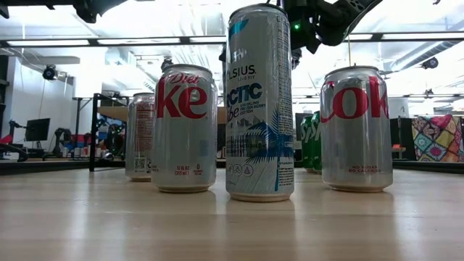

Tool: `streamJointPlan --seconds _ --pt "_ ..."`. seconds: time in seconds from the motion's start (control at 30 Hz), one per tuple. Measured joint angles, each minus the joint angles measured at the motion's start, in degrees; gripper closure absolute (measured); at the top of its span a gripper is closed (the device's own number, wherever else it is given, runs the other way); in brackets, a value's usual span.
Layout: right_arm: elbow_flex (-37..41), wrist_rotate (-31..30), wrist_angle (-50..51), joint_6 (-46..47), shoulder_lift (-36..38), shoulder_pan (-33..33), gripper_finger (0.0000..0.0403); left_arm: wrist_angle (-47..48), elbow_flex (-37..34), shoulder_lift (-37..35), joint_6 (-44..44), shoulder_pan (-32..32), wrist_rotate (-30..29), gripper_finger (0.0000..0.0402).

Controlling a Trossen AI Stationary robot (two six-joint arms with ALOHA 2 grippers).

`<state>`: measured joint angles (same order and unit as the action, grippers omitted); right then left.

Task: Place canned beverage on shelf
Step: Put the top white-blue soda can on the shelf

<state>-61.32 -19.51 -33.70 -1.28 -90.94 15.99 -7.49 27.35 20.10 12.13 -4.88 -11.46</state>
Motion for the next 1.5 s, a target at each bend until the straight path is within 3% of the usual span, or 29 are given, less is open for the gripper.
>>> streamJointPlan --seconds 0.43,0.83,1.5 --pt "0.0 0.0 0.2 0.2 0.0 0.0 0.0152 0.0 0.0 0.0 0.0 0.0 0.0 0.0092" --pt "0.0 -0.1 0.1 1.3 0.0 0.0 0.0106 0.0 0.0 0.0 0.0 0.0 0.0 0.0092" --pt "-6.4 -0.2 2.8 -2.7 1.0 0.0 0.0115 0.0 0.0 0.0 0.0 0.0 0.0 0.0092"
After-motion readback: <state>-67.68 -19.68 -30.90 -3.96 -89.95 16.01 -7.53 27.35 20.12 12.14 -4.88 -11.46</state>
